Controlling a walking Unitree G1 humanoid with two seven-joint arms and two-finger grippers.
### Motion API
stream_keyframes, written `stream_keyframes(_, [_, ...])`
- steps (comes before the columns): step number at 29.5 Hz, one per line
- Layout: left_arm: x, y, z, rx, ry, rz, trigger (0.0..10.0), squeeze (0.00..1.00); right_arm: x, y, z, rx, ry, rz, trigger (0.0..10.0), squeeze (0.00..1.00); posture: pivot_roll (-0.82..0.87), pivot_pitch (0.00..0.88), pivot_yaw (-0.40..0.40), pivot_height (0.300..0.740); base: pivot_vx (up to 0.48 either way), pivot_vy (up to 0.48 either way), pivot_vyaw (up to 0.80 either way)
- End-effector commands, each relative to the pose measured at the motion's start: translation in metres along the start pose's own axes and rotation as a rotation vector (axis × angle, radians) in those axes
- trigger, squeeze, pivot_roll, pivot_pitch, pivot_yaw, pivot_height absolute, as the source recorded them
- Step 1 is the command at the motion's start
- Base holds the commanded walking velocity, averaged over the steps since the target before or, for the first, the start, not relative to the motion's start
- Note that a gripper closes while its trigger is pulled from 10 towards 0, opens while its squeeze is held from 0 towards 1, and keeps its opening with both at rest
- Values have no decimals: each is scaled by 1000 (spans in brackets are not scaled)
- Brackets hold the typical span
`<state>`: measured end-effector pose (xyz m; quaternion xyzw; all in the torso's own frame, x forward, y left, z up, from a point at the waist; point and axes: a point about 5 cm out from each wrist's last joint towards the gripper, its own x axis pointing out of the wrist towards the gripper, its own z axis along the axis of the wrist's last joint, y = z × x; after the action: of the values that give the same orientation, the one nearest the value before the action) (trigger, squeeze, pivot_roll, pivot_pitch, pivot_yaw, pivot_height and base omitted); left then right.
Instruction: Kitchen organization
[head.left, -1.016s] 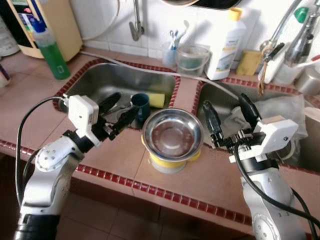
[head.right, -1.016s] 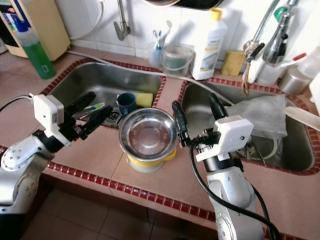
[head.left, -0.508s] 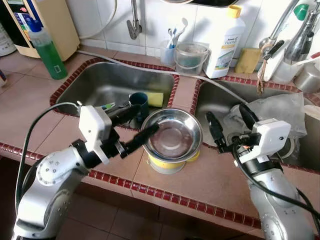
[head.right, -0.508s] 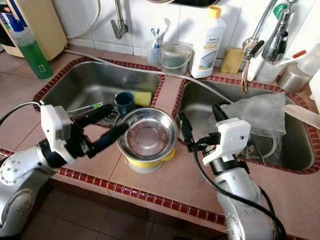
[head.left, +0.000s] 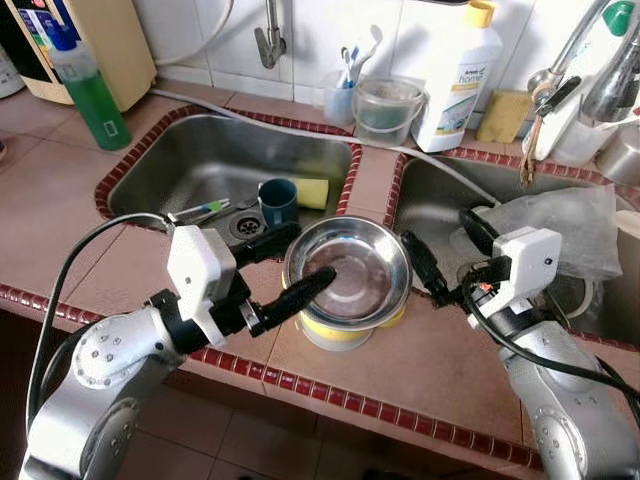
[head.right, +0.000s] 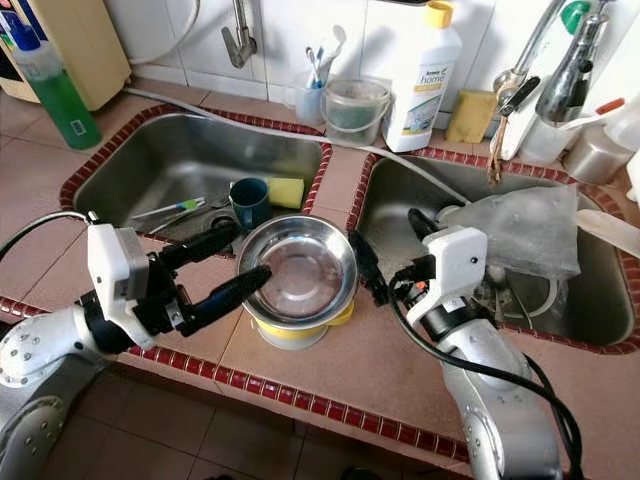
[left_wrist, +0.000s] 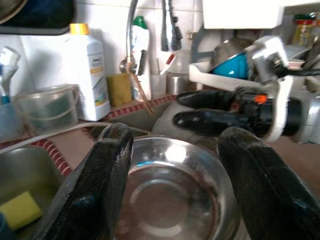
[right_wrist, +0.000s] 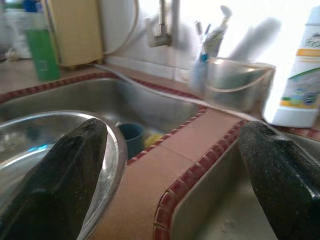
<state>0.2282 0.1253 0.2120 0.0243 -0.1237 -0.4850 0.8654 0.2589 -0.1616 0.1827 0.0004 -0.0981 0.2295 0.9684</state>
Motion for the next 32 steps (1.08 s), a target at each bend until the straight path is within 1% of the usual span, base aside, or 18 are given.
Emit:
stream_keyframes(1, [1,-5,3,0,-6,-18,10000,0,-1,-3,2,21,2,35,10000,0,-112,175,-18,740,0,0,0])
stream_keyframes(2, [1,-8,4,0,-8,-24,10000,0,-1,-4,3,40,8,47,10000,0,-112,175,-20,740,0,0,0])
stream_keyframes(9, [3,-11,7,1,-21,-30,10000,0,0,-12,10,94,40,87,10000,0,-115,175,-27,740,0,0,0])
stream_keyframes(13, [5,-13,10,-1,-32,-33,10000,0,3,-20,21,166,52,129,10000,0,-121,178,-29,740,0,0,0])
stream_keyframes(16, [6,-13,10,-2,-35,-33,10000,0,5,-24,28,166,67,153,10000,0,-129,183,-30,740,0,0,0])
stream_keyframes(20, [7,-13,11,-1,-41,-32,10000,0,7,-28,38,184,109,219,10000,0,-137,190,-32,740,0,0,0])
stream_keyframes(22, [8,-13,12,0,-44,-30,10000,0,7,-29,41,187,130,245,10000,0,-139,194,-34,740,0,0,0])
stream_keyframes(24, [9,-13,13,-2,-52,-26,10000,0,7,-27,43,195,169,299,10000,0,-140,196,-36,740,0,0,0])
stream_keyframes(26, [10,-13,13,-2,-54,-24,10000,0,7,-27,42,198,186,313,10000,0,-142,197,-37,740,0,0,0])
stream_keyframes(32, [12,-13,15,-4,-66,-18,10000,0,3,-22,33,246,305,400,10000,0,-142,203,-44,740,0,0,0])
